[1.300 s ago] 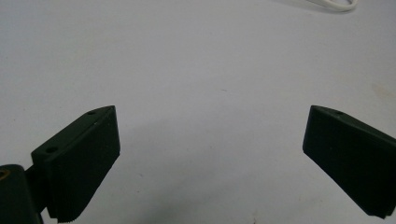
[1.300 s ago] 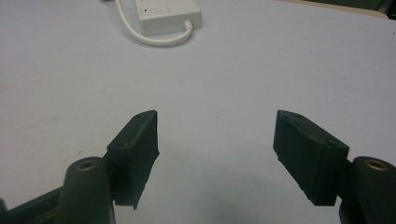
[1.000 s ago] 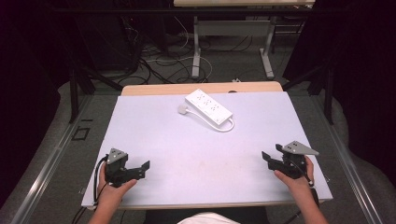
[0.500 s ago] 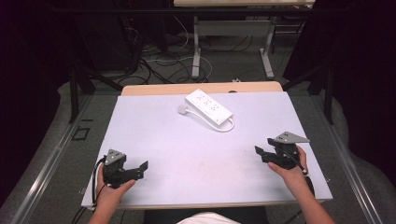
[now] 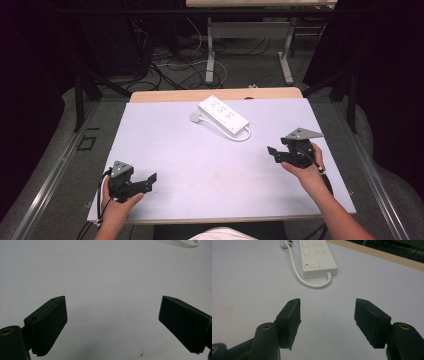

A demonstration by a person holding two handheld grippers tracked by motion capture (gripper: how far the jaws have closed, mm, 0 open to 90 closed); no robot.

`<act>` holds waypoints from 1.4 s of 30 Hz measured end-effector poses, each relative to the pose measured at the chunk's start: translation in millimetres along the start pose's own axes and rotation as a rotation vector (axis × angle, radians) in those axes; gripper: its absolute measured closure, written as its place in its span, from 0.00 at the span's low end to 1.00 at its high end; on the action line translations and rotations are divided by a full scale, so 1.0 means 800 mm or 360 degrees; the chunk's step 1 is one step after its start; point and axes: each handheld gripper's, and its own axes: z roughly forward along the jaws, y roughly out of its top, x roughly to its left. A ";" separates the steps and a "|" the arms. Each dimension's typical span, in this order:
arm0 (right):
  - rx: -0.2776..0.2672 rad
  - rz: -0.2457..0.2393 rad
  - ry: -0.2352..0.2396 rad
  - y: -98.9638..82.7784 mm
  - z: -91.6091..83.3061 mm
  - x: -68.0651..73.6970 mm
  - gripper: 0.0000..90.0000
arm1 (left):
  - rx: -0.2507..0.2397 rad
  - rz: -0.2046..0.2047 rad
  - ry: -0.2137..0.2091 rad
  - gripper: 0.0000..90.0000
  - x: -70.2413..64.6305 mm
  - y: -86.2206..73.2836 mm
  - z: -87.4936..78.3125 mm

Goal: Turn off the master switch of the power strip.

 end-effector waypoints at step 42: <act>0.0197 -0.0050 0.0028 0.120 0.048 0.003 0.23 | 0.0017 -0.0005 0.0007 0.10 0.004 -0.001 0.002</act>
